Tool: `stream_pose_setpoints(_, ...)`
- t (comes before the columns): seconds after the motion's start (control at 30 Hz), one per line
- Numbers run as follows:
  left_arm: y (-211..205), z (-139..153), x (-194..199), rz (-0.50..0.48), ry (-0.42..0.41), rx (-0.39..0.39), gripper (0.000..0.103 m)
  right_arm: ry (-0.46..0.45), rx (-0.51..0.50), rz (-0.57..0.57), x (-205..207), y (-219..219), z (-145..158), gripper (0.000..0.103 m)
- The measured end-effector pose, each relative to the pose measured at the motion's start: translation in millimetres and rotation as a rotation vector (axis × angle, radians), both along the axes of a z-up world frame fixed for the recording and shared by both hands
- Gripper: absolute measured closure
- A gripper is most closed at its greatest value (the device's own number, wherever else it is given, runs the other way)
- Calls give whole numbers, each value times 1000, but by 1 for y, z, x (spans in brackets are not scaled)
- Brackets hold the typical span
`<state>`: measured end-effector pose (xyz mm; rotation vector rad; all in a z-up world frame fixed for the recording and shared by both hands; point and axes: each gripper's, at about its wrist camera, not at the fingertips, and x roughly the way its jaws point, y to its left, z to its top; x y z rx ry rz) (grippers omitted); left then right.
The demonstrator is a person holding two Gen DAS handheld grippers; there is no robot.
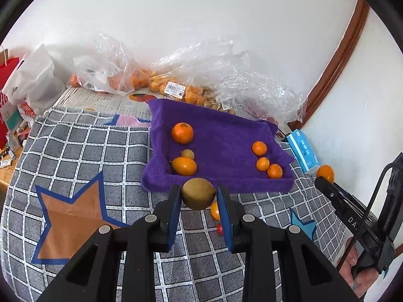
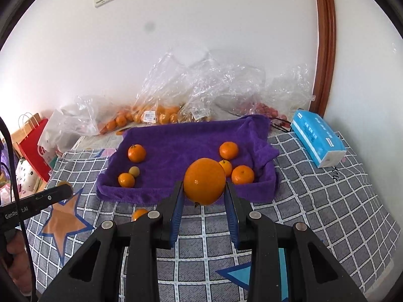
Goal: Organize fruits
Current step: 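Carry both held fruits over the purple towel and lower them onto it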
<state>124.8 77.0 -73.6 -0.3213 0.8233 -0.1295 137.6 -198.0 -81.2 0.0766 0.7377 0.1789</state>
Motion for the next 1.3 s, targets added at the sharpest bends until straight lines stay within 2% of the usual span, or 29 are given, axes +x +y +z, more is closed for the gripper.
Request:
stream_pose_setpoints(0.37, 1, 8, 9, 5, -31, -22, 76, -19, 12, -1, 14, 1, 12, 72)
stream_pose_setpoints(0.8, 5, -1, 35, -12, -26, -36, 76, 0, 18, -30, 37, 3, 5, 72)
stream_pose_setpoints(1.3, 6, -6, 59, -26, -38, -17, 76, 31, 16, -37, 65, 7, -12, 72)
